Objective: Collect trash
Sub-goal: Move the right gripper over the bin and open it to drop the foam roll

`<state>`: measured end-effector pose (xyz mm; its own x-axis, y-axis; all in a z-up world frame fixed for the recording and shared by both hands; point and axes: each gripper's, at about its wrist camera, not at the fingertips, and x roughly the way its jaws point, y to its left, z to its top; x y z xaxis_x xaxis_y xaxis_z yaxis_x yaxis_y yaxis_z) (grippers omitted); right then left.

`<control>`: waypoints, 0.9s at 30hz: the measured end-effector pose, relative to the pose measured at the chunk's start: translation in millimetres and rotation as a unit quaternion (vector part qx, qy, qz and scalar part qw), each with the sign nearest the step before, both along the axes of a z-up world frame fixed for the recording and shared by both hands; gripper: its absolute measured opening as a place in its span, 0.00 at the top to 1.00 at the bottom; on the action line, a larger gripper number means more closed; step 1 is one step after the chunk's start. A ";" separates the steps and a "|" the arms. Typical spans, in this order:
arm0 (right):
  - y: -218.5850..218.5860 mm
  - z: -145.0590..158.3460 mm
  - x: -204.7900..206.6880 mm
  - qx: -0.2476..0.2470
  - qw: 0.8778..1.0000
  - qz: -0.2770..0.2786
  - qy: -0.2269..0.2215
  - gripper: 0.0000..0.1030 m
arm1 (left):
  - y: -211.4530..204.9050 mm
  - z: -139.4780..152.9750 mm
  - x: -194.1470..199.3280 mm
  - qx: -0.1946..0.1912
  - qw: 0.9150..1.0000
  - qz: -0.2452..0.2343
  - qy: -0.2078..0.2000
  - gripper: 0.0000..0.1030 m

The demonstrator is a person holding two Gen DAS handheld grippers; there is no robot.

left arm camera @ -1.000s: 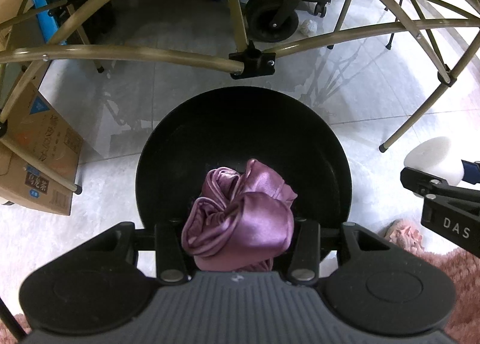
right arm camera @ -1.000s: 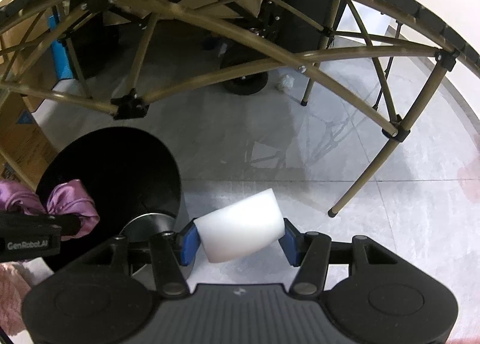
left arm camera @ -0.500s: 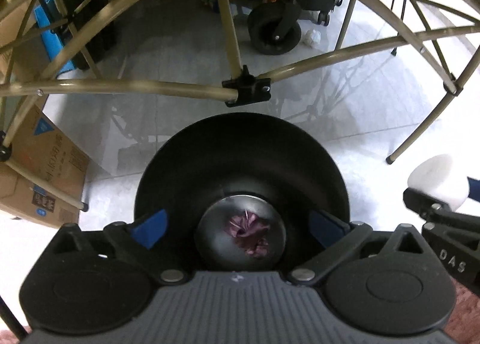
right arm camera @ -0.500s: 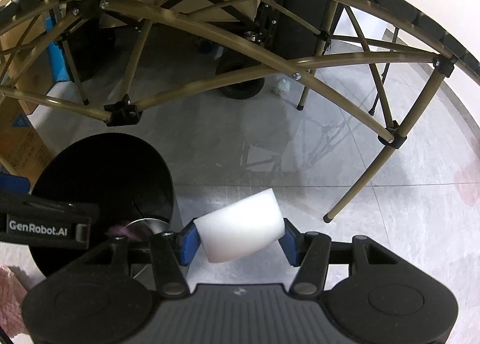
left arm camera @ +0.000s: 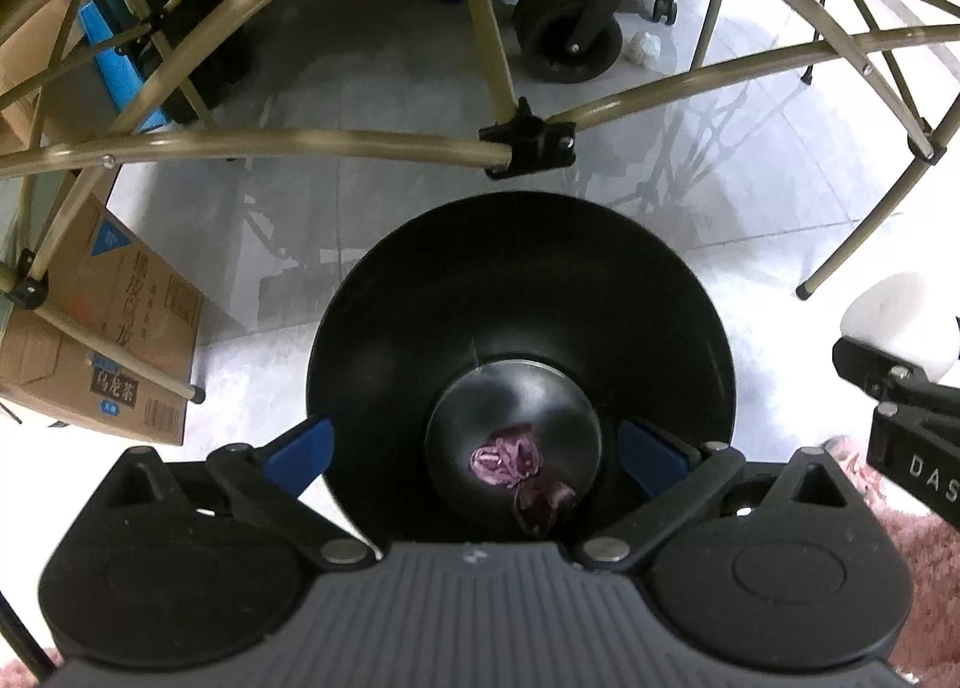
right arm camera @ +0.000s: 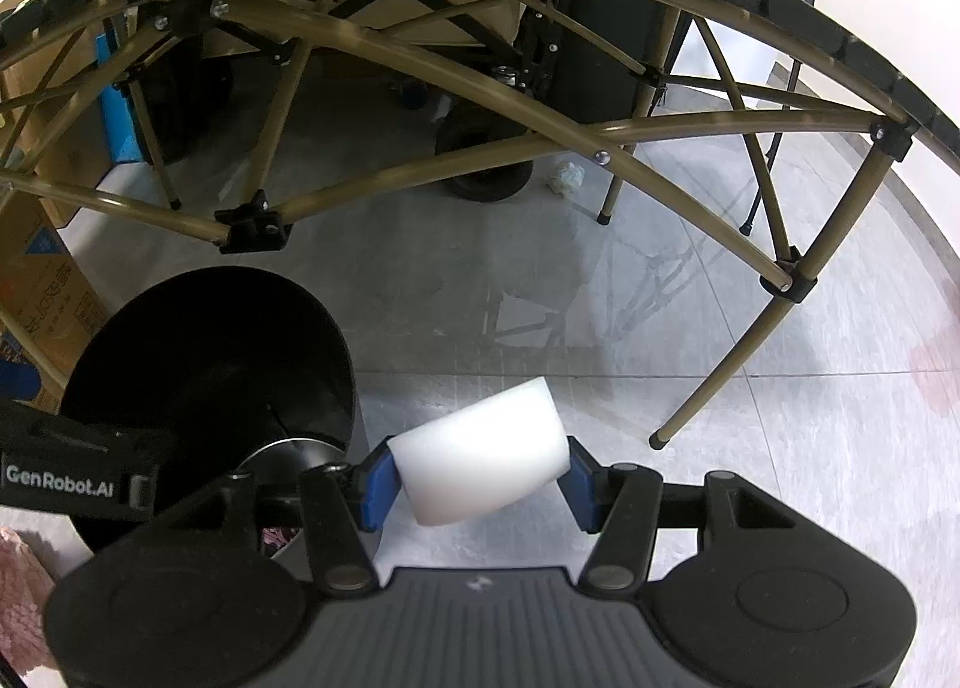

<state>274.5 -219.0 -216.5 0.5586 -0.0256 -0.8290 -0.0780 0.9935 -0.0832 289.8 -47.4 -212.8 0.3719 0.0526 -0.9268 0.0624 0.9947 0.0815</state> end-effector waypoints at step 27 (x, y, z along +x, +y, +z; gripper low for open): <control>67.0 8.0 0.5 0.011 0.997 0.077 -0.011 0.47 | 62.5 8.7 -30.1 0.006 0.998 0.034 0.056 0.00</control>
